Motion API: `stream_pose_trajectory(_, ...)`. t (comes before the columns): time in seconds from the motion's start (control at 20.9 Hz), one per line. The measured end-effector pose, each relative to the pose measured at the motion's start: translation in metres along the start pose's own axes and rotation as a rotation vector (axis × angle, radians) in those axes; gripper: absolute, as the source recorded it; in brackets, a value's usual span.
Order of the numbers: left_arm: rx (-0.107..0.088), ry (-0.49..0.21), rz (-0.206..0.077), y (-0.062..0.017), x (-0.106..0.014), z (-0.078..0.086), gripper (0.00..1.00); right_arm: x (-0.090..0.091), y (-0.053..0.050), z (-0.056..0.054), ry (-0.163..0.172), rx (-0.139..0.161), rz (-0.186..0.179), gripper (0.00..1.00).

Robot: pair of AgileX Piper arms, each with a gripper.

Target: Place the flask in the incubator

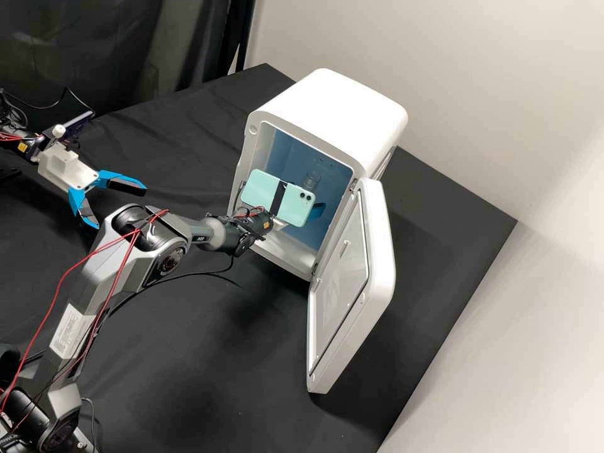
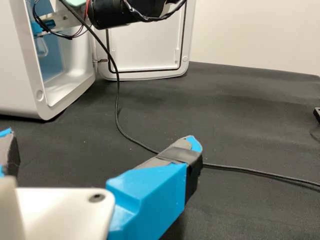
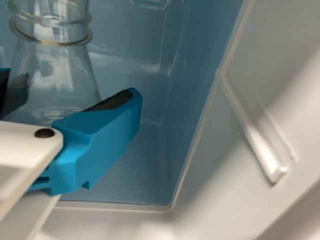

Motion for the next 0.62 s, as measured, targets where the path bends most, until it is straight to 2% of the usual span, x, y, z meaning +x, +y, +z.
stream_pose_trajectory(0.1, 0.000, 0.000, 0.000, 0.0000, 0.000, 0.000, 1.00, 0.001, -0.002, 0.000, -0.002, -0.002, -0.006, 0.00)
stream_pose_trajectory(0.19, 0.000, 0.000, 0.000, 0.0000, 0.000, 0.000, 1.00, 0.004, -0.007, -0.002, 0.005, -0.025, -0.012, 0.00)
stream_pose_trajectory(0.29, 0.000, 0.000, 0.000, 0.0000, 0.000, 0.000, 1.00, 0.007, -0.013, -0.003, 0.005, -0.026, -0.024, 0.00)
stream_pose_trajectory(0.62, 0.000, 0.000, 0.000, 0.0000, 0.000, 0.000, 1.00, 0.013, -0.031, 0.010, -0.032, -0.048, -0.073, 0.00)
